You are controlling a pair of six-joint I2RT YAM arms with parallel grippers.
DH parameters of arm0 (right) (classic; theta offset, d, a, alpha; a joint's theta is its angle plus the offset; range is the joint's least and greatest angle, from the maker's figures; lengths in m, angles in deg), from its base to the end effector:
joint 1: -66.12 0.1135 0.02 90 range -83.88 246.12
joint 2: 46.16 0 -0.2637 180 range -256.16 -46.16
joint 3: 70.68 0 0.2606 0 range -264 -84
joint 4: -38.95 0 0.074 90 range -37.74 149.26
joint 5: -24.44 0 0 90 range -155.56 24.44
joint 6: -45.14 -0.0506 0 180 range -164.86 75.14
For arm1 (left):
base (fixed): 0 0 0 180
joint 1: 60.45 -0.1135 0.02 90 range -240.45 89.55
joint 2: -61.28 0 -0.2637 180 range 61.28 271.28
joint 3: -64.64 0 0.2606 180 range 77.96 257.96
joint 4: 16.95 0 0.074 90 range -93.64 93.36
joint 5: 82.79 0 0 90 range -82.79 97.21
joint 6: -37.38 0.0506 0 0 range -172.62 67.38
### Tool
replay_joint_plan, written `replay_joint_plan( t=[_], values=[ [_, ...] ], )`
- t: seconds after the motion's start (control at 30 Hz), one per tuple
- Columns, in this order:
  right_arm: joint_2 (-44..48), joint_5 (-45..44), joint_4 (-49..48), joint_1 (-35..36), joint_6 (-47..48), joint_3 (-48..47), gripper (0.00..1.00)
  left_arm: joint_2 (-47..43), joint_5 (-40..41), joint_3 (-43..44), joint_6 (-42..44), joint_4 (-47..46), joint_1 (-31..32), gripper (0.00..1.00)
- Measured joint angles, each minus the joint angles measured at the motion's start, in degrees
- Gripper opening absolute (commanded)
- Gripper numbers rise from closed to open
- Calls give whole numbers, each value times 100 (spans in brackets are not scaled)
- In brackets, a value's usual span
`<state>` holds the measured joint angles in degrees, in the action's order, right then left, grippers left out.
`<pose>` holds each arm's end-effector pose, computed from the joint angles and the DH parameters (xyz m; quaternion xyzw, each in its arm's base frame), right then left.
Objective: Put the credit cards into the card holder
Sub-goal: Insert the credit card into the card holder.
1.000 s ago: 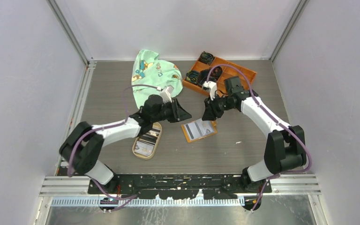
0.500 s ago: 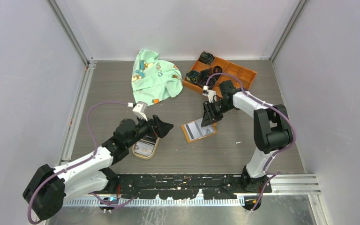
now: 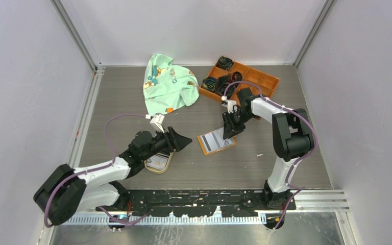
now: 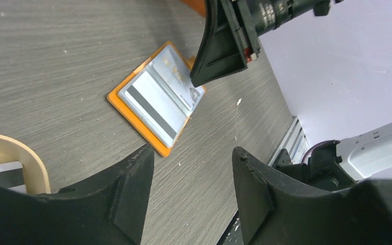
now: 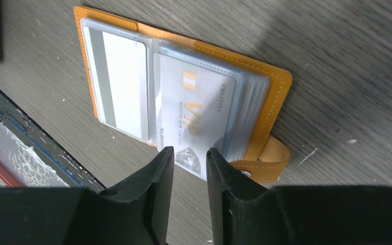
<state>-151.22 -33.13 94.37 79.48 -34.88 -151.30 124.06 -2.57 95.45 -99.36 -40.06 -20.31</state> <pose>0.3307 0.1064 0.1454 -0.2176 0.9317 0.2805 0.0766 0.1801 -0.1631 0.1909 0.0118 0.7588 -0.4926 0.4260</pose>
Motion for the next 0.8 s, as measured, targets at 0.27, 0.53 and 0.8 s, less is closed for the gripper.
replay_joint_plan(
  t=[0.27, 0.53, 0.8],
  values=[
    [-59, -238, 92, 2, 26, -131, 38, 1174, -289, 470, -232, -306, 269, 49],
    [-149, -278, 221, 2, 37, -247, 39, 2041, -310, 988, -232, -455, 564, 35],
    [-275, -216, 372, 0, 39, -378, 40, 3071, -376, 1606, -264, -461, 605, 23]
  ],
)
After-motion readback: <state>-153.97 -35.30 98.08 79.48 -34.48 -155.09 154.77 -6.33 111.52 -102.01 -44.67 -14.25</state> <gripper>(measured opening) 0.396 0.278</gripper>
